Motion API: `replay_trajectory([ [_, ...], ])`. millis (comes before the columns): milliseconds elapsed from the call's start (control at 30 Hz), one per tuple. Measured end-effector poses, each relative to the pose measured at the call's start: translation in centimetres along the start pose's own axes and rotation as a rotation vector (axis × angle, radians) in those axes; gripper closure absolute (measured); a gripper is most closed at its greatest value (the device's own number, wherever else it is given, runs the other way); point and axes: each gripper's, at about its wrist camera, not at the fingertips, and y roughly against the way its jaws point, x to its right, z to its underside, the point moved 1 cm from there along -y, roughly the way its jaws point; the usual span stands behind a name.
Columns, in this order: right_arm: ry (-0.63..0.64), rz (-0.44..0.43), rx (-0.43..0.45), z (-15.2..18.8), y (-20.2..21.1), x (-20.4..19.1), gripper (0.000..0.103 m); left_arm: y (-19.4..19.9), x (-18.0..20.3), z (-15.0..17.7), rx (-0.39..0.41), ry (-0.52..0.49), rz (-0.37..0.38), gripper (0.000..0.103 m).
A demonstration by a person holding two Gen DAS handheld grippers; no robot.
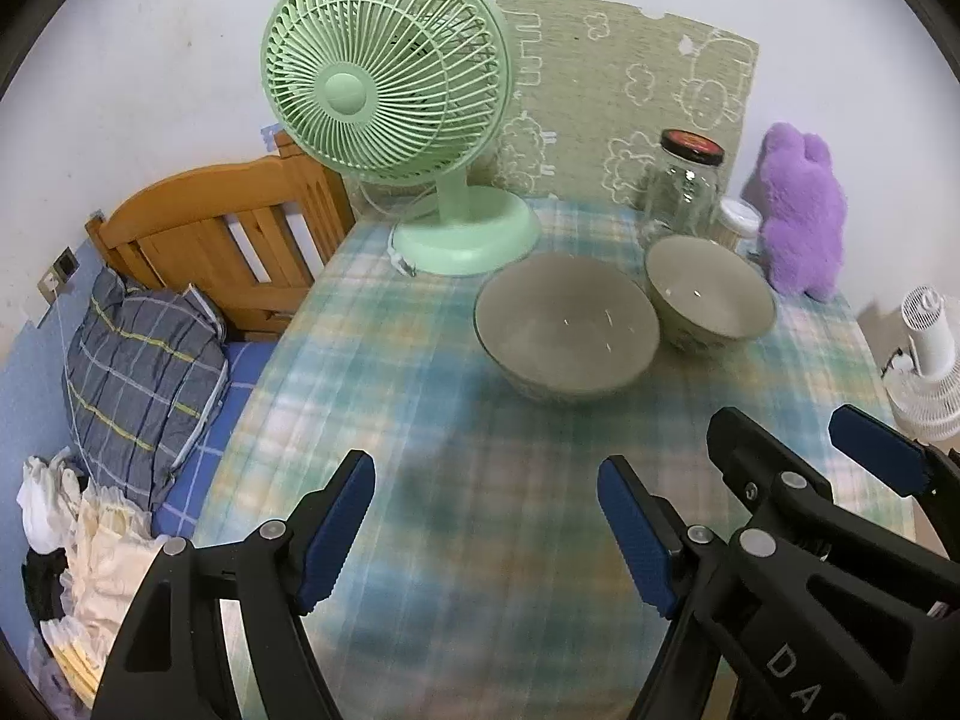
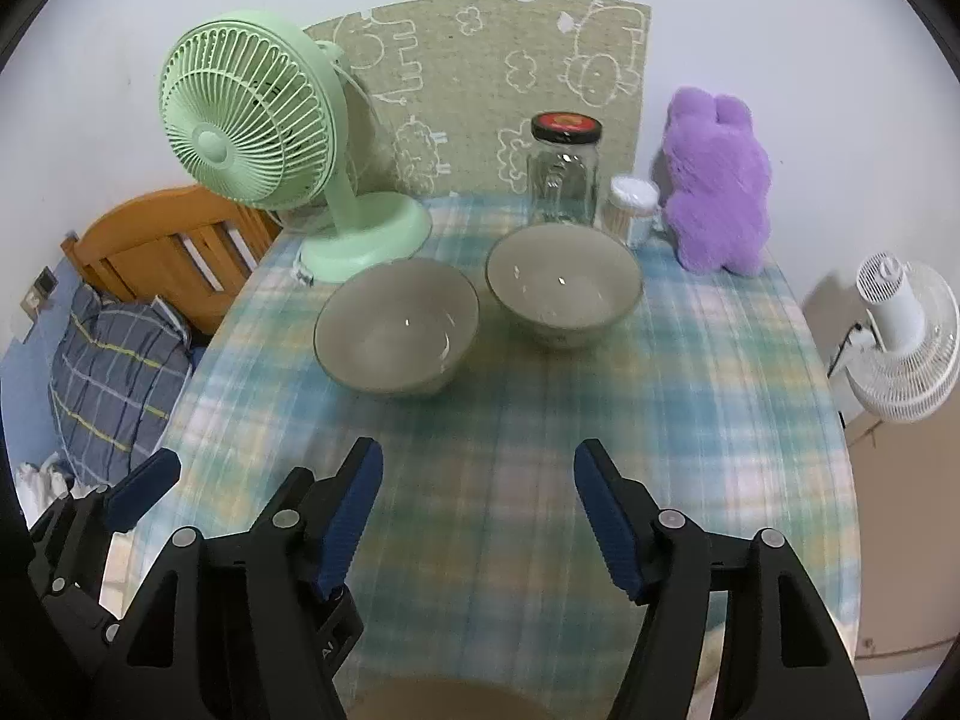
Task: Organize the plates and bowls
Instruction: 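Move the right gripper to the next white bowl by the fan, then close the right gripper on the rim of the white bowl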
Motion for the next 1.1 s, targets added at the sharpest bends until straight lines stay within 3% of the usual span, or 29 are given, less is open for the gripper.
replay_trajectory([
  [233, 0.017, 0.033, 0.057, -2.7, -2.3, -0.8, 0.026, -2.7, -0.3, -2.9, 0.021, -0.02, -0.016, 0.025],
  [333, 0.019, 0.042, 0.066, -3.9, -3.6, -0.9, 0.017, -4.2, -0.4, -4.0, 0.02, -0.023, -0.004, 0.025],
  [700, -0.023, 0.037, 0.012, -7.5, -10.2, -0.8, 0.017, -10.2, -0.4, -7.6, 0.003, -0.042, 0.028, 0.031],
  [733, -0.025, 0.038, 0.005, -7.7, -10.6, -0.7, 0.019, -10.6, -0.3, -7.7, -0.002, -0.045, 0.028, 0.033],
  [800, -0.03, 0.027, -0.007, -7.8, -11.4, -0.6, 0.033, -11.5, -0.1, -7.9, -0.02, -0.047, 0.04, 0.034],
  [900, -0.036, 0.02, -0.033, -7.8, -12.6, -0.5, 0.042, -12.6, 0.0, -7.6, -0.047, -0.042, 0.066, 0.035],
  [933, -0.035, 0.021, -0.042, -7.8, -13.1, -0.5, 0.044, -13.0, 0.1, -7.5, -0.054, -0.043, 0.072, 0.037],
  [1000, -0.032, 0.024, -0.056, -7.7, -13.8, -0.5, 0.057, -13.6, 0.2, -7.4, -0.062, -0.051, 0.06, 0.053],
  [1067, -0.016, 0.059, -0.053, -7.7, -14.3, -0.5, 0.067, -14.3, 0.2, -7.5, -0.076, -0.046, 0.054, 0.057],
  [1100, -0.014, 0.065, -0.05, -7.7, -14.3, -0.5, 0.067, -14.4, 0.2, -7.5, -0.08, -0.041, 0.064, 0.058],
])
